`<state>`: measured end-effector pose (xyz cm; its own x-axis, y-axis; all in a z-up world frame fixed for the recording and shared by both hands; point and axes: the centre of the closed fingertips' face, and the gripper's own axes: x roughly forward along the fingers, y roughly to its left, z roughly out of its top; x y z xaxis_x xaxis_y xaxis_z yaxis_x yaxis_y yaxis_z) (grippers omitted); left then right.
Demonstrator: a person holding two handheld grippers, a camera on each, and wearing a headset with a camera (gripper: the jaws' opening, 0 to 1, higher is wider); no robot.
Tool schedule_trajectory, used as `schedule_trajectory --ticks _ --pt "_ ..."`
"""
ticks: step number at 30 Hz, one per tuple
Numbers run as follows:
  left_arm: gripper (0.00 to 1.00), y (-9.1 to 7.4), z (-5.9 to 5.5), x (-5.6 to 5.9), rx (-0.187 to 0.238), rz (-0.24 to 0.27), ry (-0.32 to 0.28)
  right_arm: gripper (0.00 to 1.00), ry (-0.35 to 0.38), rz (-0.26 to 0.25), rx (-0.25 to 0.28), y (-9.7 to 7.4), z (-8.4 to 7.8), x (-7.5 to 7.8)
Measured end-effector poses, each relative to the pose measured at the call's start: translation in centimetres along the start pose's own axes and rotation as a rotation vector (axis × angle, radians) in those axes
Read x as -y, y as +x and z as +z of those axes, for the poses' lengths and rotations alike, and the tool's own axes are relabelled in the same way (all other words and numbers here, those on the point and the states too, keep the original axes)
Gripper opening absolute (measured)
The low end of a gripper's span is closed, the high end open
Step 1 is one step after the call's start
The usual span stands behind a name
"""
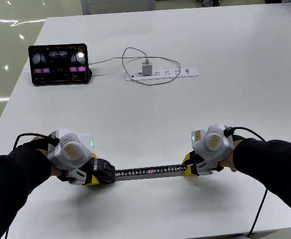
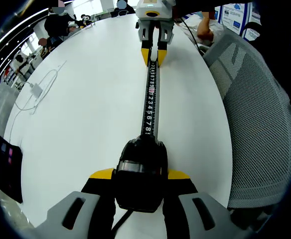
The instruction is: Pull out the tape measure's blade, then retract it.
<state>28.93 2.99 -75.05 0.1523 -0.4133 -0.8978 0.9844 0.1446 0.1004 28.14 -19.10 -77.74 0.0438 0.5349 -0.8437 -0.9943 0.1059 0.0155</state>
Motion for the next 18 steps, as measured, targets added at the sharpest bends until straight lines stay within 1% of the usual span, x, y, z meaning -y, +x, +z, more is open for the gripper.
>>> schedule_trajectory --ticks 18 --pt "0.31 0.03 0.07 0.03 0.003 0.001 -0.005 0.09 0.003 -0.004 -0.002 -0.32 -0.59 0.09"
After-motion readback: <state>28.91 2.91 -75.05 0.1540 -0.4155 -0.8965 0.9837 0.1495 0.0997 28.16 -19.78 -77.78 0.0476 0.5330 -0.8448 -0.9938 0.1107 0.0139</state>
